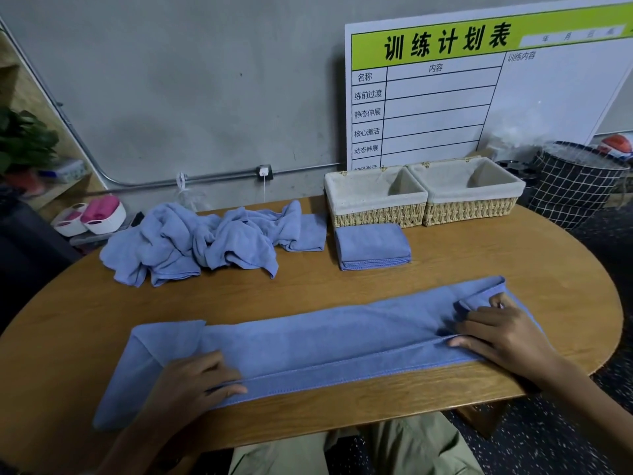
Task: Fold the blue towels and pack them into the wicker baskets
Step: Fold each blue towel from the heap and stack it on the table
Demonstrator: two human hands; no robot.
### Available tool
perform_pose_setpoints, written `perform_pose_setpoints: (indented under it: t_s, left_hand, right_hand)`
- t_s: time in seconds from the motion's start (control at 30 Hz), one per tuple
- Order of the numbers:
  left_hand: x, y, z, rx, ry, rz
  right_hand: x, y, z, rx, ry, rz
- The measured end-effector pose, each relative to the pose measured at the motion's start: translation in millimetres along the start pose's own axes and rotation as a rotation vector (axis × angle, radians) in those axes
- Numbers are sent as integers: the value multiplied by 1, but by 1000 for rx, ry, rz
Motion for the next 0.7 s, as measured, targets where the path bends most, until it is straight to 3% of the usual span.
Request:
perform_pose_setpoints:
  t_s: [0.27, 0.57, 0.7]
  left_hand:
    - [4, 1, 2, 2, 16, 101]
    - [6, 7, 1, -46, 175, 162]
    - [7, 6, 1, -34, 146, 140]
  right_hand:
    - [0, 13, -1, 4, 8, -6]
    - [-4, 9, 5, -47, -27, -71]
    - [-7, 13, 4, -33, -36, -93]
Point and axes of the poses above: each hand's wrist, its own z-axis away from the middle knuckle, its own y-axis out of the back of the hand, x = y × z, the point moved 1 cm from there along -z, towards the middle knuckle, and after that the axes turned 2 degrees about y, right-handed, at the moved point
